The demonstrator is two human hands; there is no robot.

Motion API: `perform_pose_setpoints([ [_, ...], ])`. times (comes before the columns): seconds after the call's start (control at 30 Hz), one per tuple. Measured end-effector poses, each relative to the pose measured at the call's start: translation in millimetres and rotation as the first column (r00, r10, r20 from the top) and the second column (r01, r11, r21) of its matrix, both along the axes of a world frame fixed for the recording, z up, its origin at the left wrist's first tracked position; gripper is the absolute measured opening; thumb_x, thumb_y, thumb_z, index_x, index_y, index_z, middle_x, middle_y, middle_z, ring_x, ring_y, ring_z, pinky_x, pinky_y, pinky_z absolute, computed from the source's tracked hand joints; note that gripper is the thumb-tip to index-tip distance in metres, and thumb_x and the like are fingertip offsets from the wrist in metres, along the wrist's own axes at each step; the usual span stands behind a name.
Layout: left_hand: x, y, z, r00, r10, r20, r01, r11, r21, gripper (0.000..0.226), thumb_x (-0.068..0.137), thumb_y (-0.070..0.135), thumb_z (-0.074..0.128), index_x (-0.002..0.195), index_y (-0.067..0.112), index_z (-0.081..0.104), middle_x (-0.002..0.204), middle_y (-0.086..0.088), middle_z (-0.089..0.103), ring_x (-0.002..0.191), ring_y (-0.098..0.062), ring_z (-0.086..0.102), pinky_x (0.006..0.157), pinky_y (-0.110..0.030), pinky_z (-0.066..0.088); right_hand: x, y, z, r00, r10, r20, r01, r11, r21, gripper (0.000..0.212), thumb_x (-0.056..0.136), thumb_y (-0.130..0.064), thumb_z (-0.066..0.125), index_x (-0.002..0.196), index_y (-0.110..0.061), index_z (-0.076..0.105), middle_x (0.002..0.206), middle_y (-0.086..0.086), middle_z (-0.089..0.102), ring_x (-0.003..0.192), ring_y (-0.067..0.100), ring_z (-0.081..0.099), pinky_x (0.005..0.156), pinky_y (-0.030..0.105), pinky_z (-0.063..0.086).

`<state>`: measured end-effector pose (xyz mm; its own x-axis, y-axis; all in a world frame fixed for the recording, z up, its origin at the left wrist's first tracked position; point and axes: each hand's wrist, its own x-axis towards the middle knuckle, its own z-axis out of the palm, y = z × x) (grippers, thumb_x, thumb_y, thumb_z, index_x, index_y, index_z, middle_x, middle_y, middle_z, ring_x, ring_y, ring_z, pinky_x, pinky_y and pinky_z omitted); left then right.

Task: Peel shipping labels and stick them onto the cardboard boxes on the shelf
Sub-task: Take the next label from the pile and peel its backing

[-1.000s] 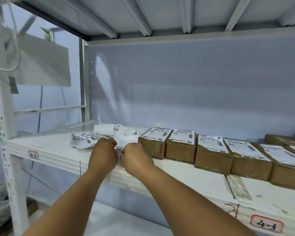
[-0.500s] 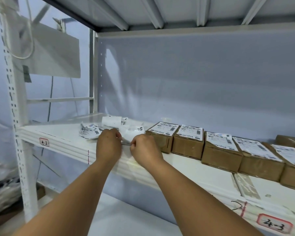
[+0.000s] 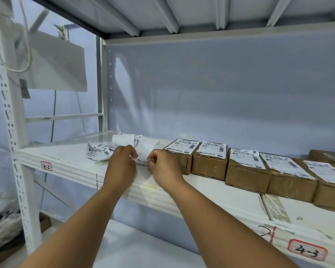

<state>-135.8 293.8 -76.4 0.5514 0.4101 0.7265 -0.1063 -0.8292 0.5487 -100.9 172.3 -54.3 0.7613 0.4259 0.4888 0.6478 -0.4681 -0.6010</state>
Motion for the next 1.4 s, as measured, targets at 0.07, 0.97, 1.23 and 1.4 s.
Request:
perform_pose_setpoints([
  [0.07, -1, 0, 1, 0.999, -0.042, 0.001, 0.042, 0.999, -0.032, 0.039, 0.076, -0.019, 0.041, 0.099, 0.007, 0.059, 0.102, -0.008, 0.049, 0.082, -0.018, 0.05, 0.066, -0.007, 0.031, 0, -1, 1, 1.0, 0.007, 0.0, -0.007, 1.0, 0.019, 0.01, 0.089, -0.01, 0.052, 0.091, -0.014, 0.061, 0.097, 0.009, 0.068, 0.094, 0.024, 0.059, 0.07, 0.026, 0.039],
  [0.97, 3, 1, 1, 0.983, 0.027, -0.183, -0.029, 1.0, -0.008, 0.055, 0.084, -0.002, 0.046, 0.136, 0.013, 0.04, 0.127, -0.008, 0.058, 0.115, -0.027, 0.052, 0.087, -0.03, 0.038, -16, -5, 10, 0.988, -0.15, 0.047, 0.097, 0.815, 0.571, 0.023, 0.099, -0.041, 0.024, 0.081, -0.028, 0.031, 0.089, 0.009, 0.06, 0.062, 0.013, 0.064, 0.06, 0.03, 0.044],
  [1.23, 0, -1, -1, 0.998, 0.029, -0.057, -0.026, 0.999, 0.043, 0.057, 0.073, -0.016, 0.04, 0.124, 0.004, 0.055, 0.117, -0.018, 0.059, 0.109, -0.036, 0.053, 0.093, -0.042, 0.042, -22, -11, 13, 0.987, -0.134, 0.088, 0.08, 0.886, 0.457, 0.024, 0.101, -0.023, 0.038, 0.105, -0.018, 0.062, 0.079, -0.008, 0.071, 0.07, 0.022, 0.068, 0.071, 0.036, 0.052],
  [1.4, -14, -23, 8, 0.989, 0.041, 0.144, -0.015, 0.984, -0.175, 0.037, 0.084, -0.011, 0.045, 0.113, 0.005, 0.062, 0.109, -0.012, 0.063, 0.104, -0.029, 0.056, 0.089, -0.028, 0.038, -27, -15, 15, 0.991, -0.132, 0.009, 0.115, 0.894, 0.432, 0.039, 0.094, -0.012, 0.042, 0.127, -0.022, 0.061, 0.108, 0.004, 0.071, 0.089, 0.026, 0.069, 0.082, 0.04, 0.053],
])
